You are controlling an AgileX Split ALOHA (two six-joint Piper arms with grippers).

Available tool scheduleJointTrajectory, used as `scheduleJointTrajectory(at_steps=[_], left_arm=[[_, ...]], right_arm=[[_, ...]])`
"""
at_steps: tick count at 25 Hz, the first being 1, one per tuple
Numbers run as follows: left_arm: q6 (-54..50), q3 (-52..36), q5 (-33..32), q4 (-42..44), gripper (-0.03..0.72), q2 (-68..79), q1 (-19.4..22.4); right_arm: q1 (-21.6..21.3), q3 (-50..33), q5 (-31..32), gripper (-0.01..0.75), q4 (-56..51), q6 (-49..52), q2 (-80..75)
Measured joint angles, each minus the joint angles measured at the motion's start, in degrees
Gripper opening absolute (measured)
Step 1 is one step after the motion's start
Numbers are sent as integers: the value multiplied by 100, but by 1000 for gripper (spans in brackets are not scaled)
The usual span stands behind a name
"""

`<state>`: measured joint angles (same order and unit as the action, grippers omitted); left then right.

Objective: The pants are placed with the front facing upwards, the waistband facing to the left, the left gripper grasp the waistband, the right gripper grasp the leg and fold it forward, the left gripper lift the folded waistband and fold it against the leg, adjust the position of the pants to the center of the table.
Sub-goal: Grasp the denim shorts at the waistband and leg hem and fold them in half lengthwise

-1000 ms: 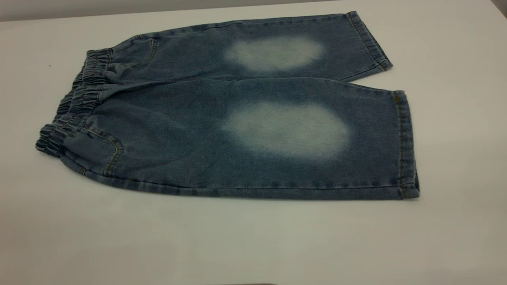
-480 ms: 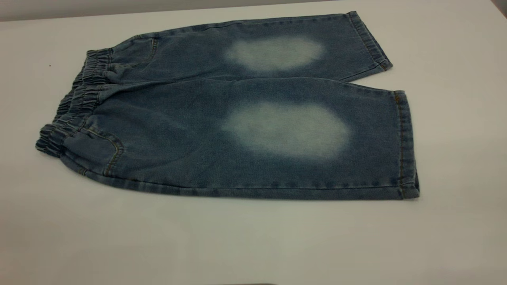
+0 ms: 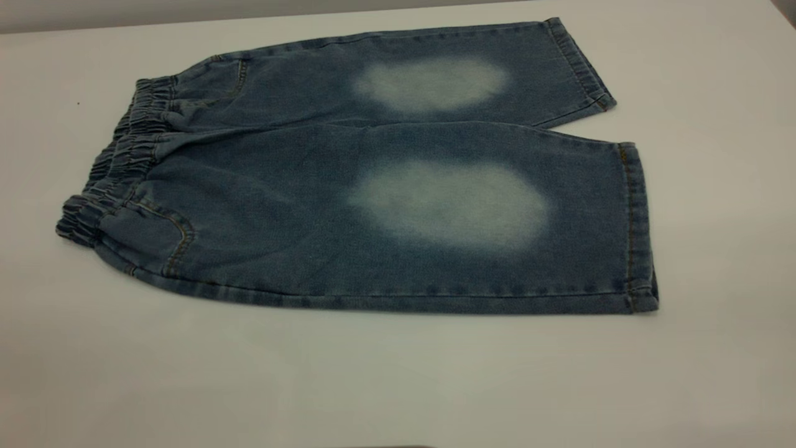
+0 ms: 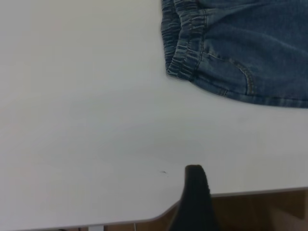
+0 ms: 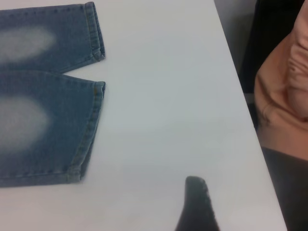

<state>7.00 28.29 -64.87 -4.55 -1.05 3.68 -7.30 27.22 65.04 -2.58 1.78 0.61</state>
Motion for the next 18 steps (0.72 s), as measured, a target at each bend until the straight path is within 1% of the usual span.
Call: scheduleJointTrajectory(at_steps=[5,9,13,18], left_arm=[[-423,0,11,-24,519,18,0],[-872,80,153,-19,519,421,0],[-1058,409,368,-19,519,1252,0],[-1022,1171,701,-18,519,2866,0]], right_arm=[[0,0,0,438,-24,0,0],[0,0,-7,438,-224,0,-86],[0,38,-116,438,-344,0,-447],[0,746,-552,438,-483,6,-1383]])
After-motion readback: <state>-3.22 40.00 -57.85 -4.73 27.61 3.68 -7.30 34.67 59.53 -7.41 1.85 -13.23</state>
